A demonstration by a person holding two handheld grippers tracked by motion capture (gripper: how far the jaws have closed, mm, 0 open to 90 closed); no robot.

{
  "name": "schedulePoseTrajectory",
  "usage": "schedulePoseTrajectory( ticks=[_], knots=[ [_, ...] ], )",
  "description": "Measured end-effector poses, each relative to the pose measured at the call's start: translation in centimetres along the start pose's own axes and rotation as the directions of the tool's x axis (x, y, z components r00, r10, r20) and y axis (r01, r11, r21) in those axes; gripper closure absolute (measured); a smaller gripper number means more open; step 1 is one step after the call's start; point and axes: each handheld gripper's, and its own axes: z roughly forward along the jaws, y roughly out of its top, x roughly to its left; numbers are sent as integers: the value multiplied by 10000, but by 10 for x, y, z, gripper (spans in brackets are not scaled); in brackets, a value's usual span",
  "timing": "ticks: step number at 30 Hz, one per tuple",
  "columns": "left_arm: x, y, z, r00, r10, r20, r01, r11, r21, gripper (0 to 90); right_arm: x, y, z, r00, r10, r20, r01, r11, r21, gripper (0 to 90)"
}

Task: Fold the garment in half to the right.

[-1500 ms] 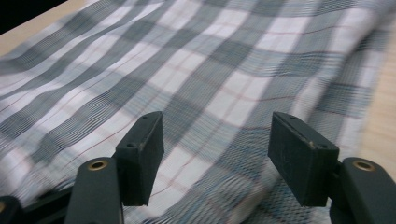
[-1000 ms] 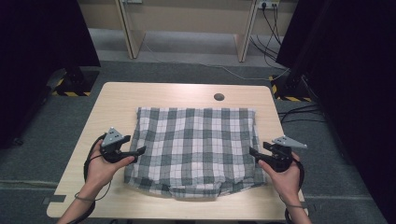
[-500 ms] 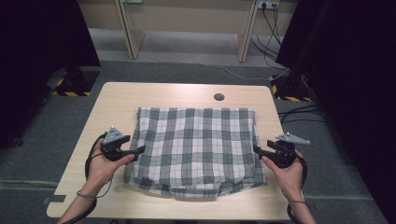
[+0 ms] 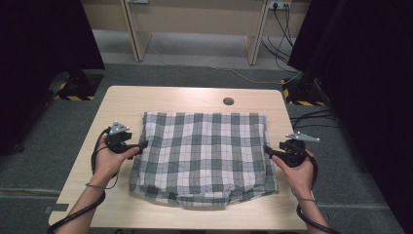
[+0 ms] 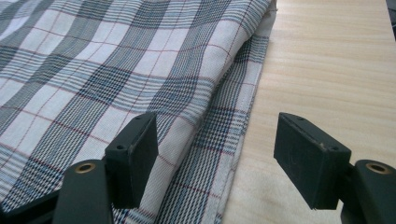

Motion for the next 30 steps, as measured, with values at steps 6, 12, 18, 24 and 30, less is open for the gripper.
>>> schedulePoseTrajectory(
  ticks=[6,12,18,24,30],
  knots=[
    [4,0,18,9996,-283,-81,285,9988,386,230,-1,6,12,9999,-94,97,92,9997,209,315],
    [0,0,29,9997,-246,-91,252,9966,782,223,2,11,23,9997,-158,170,151,9991,400,315],
    [-2,-1,36,9997,-241,-54,245,9945,1014,219,1,13,36,9983,-292,510,255,9970,726,317],
    [-3,-4,40,9999,-99,-122,112,9932,1163,219,1,15,44,9965,-418,726,351,9952,913,319],
    [-2,-8,44,9998,-10,-188,34,9915,1297,228,2,14,48,9955,-489,813,402,9936,1056,320]
  ],
)
